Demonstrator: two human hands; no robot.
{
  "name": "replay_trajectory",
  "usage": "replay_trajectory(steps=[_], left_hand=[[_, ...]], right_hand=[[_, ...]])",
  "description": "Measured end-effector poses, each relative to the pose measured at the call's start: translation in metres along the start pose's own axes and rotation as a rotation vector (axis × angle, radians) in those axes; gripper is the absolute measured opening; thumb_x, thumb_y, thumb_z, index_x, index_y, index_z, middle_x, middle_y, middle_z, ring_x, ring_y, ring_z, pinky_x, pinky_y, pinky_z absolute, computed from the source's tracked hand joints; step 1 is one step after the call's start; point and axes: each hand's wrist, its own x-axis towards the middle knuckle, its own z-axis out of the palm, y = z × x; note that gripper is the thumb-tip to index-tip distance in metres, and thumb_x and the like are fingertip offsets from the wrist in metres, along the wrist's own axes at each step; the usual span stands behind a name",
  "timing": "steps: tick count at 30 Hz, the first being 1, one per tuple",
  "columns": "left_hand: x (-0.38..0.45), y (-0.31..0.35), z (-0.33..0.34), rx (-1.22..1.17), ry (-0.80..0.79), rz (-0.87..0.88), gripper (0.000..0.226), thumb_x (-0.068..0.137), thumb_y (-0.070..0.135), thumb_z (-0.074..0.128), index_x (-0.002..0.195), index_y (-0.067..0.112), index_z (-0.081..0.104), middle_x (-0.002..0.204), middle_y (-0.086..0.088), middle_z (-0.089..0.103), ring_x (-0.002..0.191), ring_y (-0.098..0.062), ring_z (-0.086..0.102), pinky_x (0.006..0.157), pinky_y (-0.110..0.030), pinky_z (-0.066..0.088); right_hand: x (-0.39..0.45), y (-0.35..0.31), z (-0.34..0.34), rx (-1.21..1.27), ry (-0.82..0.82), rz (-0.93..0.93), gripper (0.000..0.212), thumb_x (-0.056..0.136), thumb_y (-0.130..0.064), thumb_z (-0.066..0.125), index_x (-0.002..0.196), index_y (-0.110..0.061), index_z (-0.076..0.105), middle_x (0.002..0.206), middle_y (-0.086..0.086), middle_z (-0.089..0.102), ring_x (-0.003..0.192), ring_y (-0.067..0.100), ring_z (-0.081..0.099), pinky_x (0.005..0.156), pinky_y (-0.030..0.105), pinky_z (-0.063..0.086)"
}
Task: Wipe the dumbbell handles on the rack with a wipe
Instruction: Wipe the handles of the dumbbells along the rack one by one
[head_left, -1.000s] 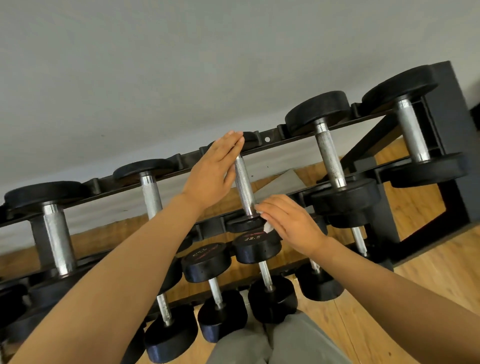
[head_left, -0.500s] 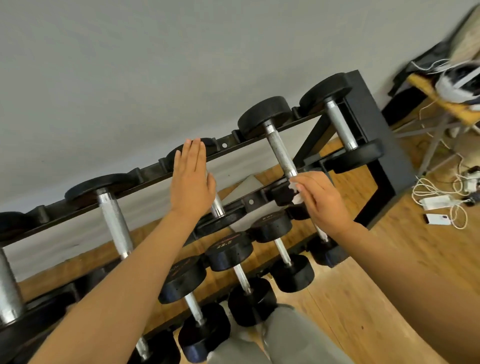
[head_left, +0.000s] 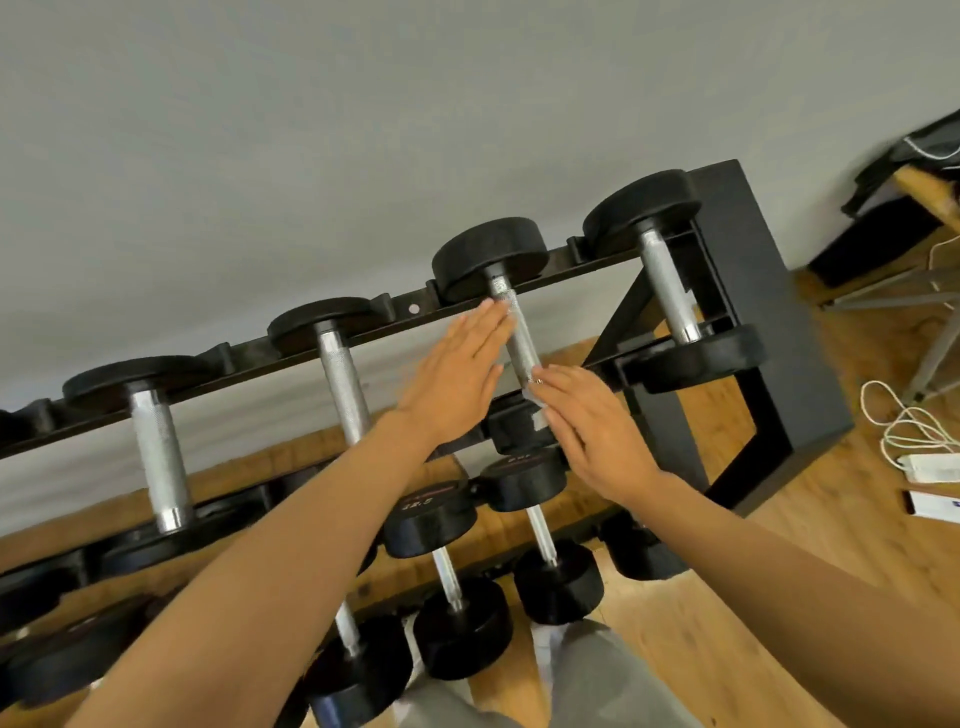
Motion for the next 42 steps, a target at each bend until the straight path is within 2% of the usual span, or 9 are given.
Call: replay_trajectory(steps=[4, 10, 17, 19, 22, 28, 34, 36, 42], left_hand=[[0.023, 0.004, 0.018, 0.126, -0.117, 0.042, 0.056, 0.107, 0.026, 0.036, 0.156, 0.011, 0.014, 0.163, -0.004, 0.000, 0.150, -0.016, -0.007, 0.122, -0.032, -0.009], [0.025, -0.002, 0.023, 0.094, -0.164, 0.035, 0.057, 0.107, 0.031, 0.036, 0.156, 0.014, 0.013, 0.158, 0.002, -0.006, 0.148, -0.013, -0.009, 0.121, -0.029, -0.008], [0.029, -0.007, 0.018, 0.065, -0.196, 0.045, 0.056, 0.107, 0.033, 0.037, 0.156, 0.017, 0.015, 0.157, 0.006, -0.006, 0.146, -0.011, -0.010, 0.122, -0.031, -0.002], [0.029, -0.010, 0.019, 0.058, -0.189, 0.056, 0.056, 0.107, 0.034, 0.037, 0.156, 0.017, 0.016, 0.161, 0.003, -0.001, 0.146, -0.011, -0.008, 0.122, -0.031, -0.001], [0.029, -0.012, 0.019, 0.020, -0.152, 0.088, 0.056, 0.105, 0.032, 0.043, 0.155, 0.014, 0.024, 0.163, -0.004, 0.012, 0.147, -0.012, -0.003, 0.121, -0.031, 0.002], [0.027, -0.017, 0.027, 0.003, -0.116, 0.109, 0.056, 0.102, 0.035, 0.040, 0.151, 0.009, 0.035, 0.161, -0.008, 0.024, 0.149, -0.021, 0.015, 0.121, -0.036, 0.013], [0.029, -0.017, 0.026, -0.006, -0.123, 0.107, 0.056, 0.105, 0.030, 0.045, 0.155, 0.013, 0.025, 0.164, -0.003, 0.013, 0.149, -0.015, 0.002, 0.123, -0.032, 0.007], [0.029, -0.017, 0.026, -0.010, -0.126, 0.104, 0.057, 0.105, 0.031, 0.045, 0.155, 0.015, 0.024, 0.164, -0.002, 0.012, 0.148, -0.012, -0.001, 0.122, -0.030, 0.005], [0.027, -0.018, 0.028, -0.072, -0.064, 0.124, 0.056, 0.101, 0.025, 0.054, 0.151, 0.009, 0.033, 0.161, -0.008, 0.023, 0.149, -0.020, 0.013, 0.122, -0.037, 0.015]], right_hand=[[-0.010, 0.018, -0.012, -0.036, -0.146, -0.151, 0.046, 0.103, -0.019, 0.039, 0.147, -0.008, 0.038, 0.156, 0.011, 0.032, 0.148, 0.025, 0.022, 0.122, 0.042, 0.014], [-0.023, 0.042, -0.016, -0.093, -0.243, -0.288, 0.047, 0.106, -0.022, 0.031, 0.151, -0.010, 0.026, 0.159, 0.011, 0.023, 0.149, 0.030, 0.014, 0.121, 0.049, 0.015], [0.002, 0.004, 0.009, -0.522, -0.363, -0.642, 0.045, 0.105, -0.029, 0.031, 0.137, -0.009, 0.055, 0.146, 0.008, 0.049, 0.142, 0.027, 0.034, 0.122, 0.046, 0.008], [0.006, -0.001, 0.011, -0.586, -0.413, -0.648, 0.048, 0.104, -0.030, 0.027, 0.135, -0.009, 0.057, 0.144, 0.008, 0.052, 0.141, 0.026, 0.037, 0.122, 0.045, 0.006], [-0.003, 0.016, -0.011, -0.573, -0.397, -0.656, 0.048, 0.106, -0.029, 0.027, 0.150, -0.012, 0.036, 0.158, 0.009, 0.030, 0.148, 0.026, 0.021, 0.121, 0.043, 0.012], [-0.033, 0.044, -0.034, -0.369, -0.381, -0.439, 0.053, 0.107, -0.029, 0.025, 0.156, -0.016, 0.011, 0.162, 0.005, 0.013, 0.149, 0.028, 0.014, 0.121, 0.047, 0.017], [0.010, -0.008, 0.006, -0.591, -0.435, -0.564, 0.048, 0.105, -0.034, 0.030, 0.137, -0.008, 0.054, 0.143, 0.009, 0.052, 0.142, 0.028, 0.034, 0.120, 0.046, 0.015], [0.016, -0.006, 0.007, -0.609, -0.457, -0.605, 0.048, 0.105, -0.033, 0.029, 0.136, -0.009, 0.056, 0.141, 0.008, 0.053, 0.140, 0.027, 0.038, 0.121, 0.043, 0.014], [-0.020, 0.049, -0.031, -0.319, -0.400, -0.489, 0.051, 0.108, -0.025, 0.025, 0.156, -0.013, 0.013, 0.163, 0.006, 0.011, 0.150, 0.026, 0.012, 0.123, 0.043, 0.009]])
